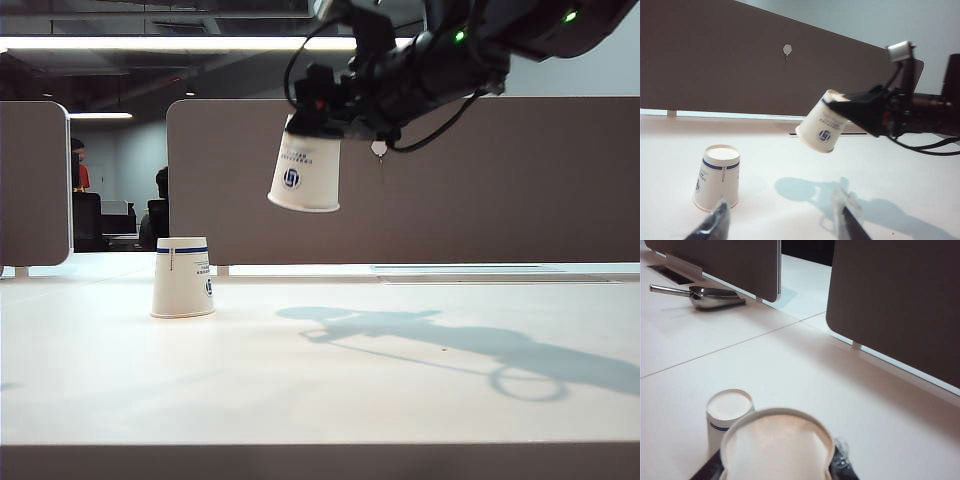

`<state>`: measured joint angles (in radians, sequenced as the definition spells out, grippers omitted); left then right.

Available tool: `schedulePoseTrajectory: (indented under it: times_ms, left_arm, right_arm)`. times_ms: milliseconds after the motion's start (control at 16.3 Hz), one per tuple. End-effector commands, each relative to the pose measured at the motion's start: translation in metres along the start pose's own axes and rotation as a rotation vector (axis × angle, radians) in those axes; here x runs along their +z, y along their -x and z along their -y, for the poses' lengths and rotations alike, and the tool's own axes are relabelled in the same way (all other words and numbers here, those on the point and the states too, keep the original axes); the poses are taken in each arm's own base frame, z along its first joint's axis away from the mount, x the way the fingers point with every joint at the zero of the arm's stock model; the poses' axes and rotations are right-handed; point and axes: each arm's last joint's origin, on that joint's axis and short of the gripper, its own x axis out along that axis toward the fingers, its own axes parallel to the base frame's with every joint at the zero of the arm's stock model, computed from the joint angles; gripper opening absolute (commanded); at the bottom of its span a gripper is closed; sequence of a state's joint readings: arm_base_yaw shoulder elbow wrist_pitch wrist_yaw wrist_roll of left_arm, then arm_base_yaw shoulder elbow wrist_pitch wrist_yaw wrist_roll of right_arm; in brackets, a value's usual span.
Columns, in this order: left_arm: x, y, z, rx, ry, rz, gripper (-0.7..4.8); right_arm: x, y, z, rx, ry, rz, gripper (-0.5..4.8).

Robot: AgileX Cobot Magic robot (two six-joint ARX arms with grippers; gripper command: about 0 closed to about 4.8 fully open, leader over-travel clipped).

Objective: Carefully pick up the cup on the right and stack it on top of the cup on the left.

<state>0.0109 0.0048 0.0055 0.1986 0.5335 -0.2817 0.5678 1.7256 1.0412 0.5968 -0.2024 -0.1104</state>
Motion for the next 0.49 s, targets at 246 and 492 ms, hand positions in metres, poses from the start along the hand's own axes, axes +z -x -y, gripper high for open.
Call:
schedulePoseTrajectory:
  times_ms: [246, 492]
  left_arm:
    - [0.001, 0.0, 0.001, -0.01, -0.007, 0.004, 2.78]
    - [0.001, 0.0, 0.001, -0.011, 0.004, 0.004, 2.78]
  right_arm:
    - [0.025, -0.068, -0.031, 0.099, 0.021, 0.071, 1.98]
    - [0.022, -0.076, -0.031, 0.097, 0.02, 0.066, 1.98]
